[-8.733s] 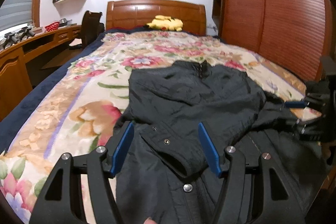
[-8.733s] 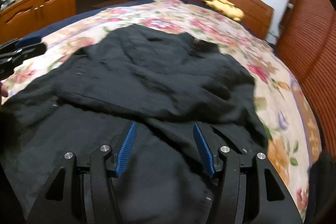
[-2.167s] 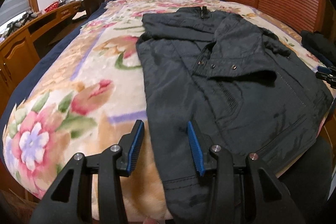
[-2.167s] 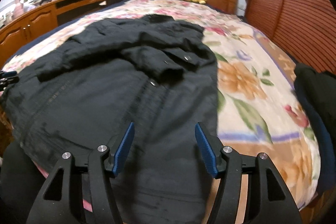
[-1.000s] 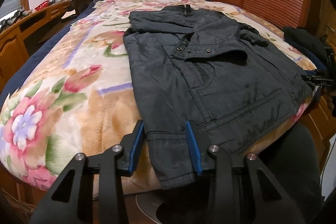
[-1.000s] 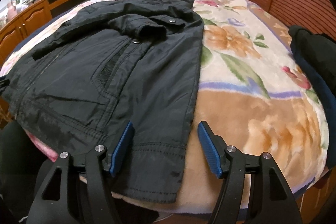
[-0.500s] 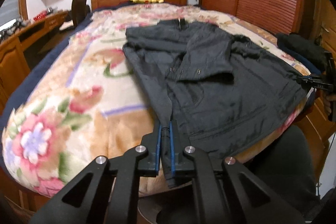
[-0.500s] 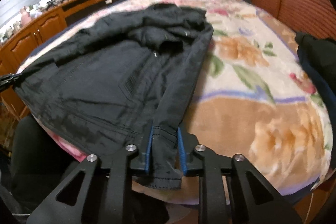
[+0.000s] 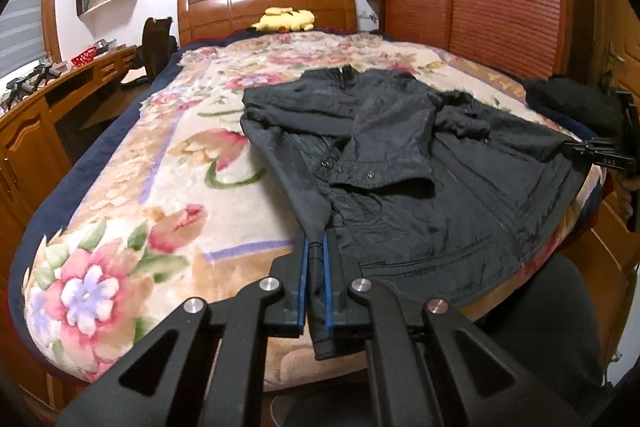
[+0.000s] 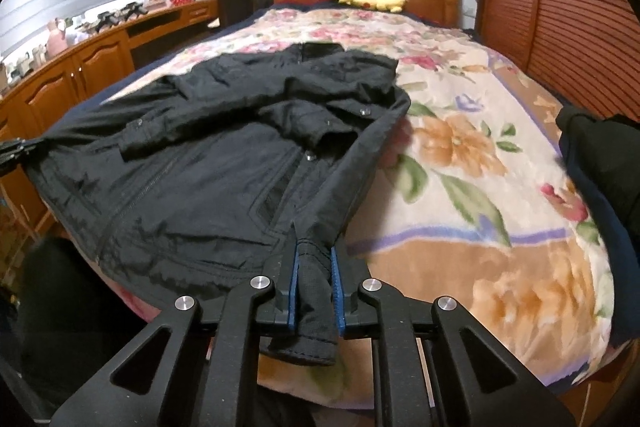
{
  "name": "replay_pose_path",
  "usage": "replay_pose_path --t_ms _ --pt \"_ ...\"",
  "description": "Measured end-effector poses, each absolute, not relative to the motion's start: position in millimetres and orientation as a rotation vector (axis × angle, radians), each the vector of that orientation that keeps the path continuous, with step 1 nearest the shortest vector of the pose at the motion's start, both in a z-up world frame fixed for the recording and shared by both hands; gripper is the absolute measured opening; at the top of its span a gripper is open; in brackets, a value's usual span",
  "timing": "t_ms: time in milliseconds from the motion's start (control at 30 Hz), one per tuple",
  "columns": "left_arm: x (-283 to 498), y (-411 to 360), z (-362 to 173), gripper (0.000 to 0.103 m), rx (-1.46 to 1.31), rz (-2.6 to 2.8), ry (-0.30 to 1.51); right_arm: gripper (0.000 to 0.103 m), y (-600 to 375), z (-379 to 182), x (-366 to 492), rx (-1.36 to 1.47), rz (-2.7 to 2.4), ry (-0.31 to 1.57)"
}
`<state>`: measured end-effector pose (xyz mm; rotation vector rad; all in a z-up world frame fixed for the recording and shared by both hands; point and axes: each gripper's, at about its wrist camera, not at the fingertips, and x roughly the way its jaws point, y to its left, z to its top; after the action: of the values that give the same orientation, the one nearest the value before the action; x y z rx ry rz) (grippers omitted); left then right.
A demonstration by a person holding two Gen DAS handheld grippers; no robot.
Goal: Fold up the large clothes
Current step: 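Lift the hem with both grippers and fold it toward the collar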
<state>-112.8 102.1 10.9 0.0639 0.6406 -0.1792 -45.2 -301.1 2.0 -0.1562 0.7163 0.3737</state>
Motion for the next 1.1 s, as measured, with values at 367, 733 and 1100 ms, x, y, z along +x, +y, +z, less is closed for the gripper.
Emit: replay_pose_path --t_ms 367,733,1100 --pt "-119 90 47 0.002 0.081 -0.184 0.579 0.009 -296 46 -42 -0.180 0.385 0.635" --pt "-131 100 97 0.002 0.043 -0.160 0.454 0.006 -297 93 -51 -0.183 0.375 0.525" --pt "-162 123 155 0.002 0.003 -0.143 0.316 0.006 -296 159 -78 -0.197 0.398 0.394"
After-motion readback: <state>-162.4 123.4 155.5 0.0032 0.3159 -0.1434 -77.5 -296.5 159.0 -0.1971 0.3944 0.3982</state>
